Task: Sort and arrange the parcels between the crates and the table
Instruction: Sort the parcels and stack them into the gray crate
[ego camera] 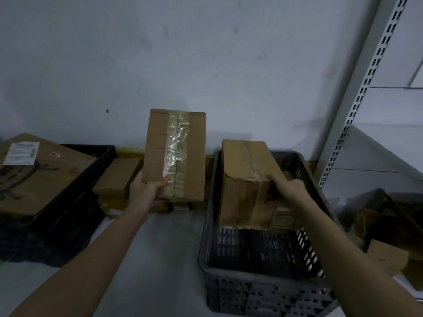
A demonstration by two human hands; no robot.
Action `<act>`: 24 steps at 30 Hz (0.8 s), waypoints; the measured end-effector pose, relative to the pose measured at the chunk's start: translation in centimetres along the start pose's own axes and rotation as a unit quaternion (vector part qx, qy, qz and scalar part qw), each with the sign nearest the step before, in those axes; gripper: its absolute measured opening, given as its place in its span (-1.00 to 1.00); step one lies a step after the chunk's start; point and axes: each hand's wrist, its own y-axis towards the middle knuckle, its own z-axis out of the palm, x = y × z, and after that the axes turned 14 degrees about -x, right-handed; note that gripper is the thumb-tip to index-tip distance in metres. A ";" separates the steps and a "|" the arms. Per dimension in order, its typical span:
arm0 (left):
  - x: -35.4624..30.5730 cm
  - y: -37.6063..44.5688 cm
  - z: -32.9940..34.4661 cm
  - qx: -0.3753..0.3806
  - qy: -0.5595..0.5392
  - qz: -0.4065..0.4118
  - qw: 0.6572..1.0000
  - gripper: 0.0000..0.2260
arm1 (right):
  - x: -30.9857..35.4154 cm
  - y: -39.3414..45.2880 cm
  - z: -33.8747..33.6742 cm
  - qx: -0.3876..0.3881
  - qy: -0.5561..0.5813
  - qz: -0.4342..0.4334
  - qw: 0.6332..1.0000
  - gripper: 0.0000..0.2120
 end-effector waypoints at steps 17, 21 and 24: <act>-8.0 -0.1 -2.5 0.002 -0.076 0.011 0.997 -0.45 | 5.4 -5.7 -3.6 0.001 0.231 -0.094 0.969 -0.57; -7.7 0.3 -4.9 -0.004 -0.069 0.005 0.998 -0.49 | 4.9 -7.9 -1.4 0.021 0.272 -0.077 0.959 -0.55; -7.1 0.8 -7.8 -0.009 -0.068 -0.003 0.998 -0.50 | 4.7 -9.9 0.6 0.029 0.273 -0.073 0.959 -0.49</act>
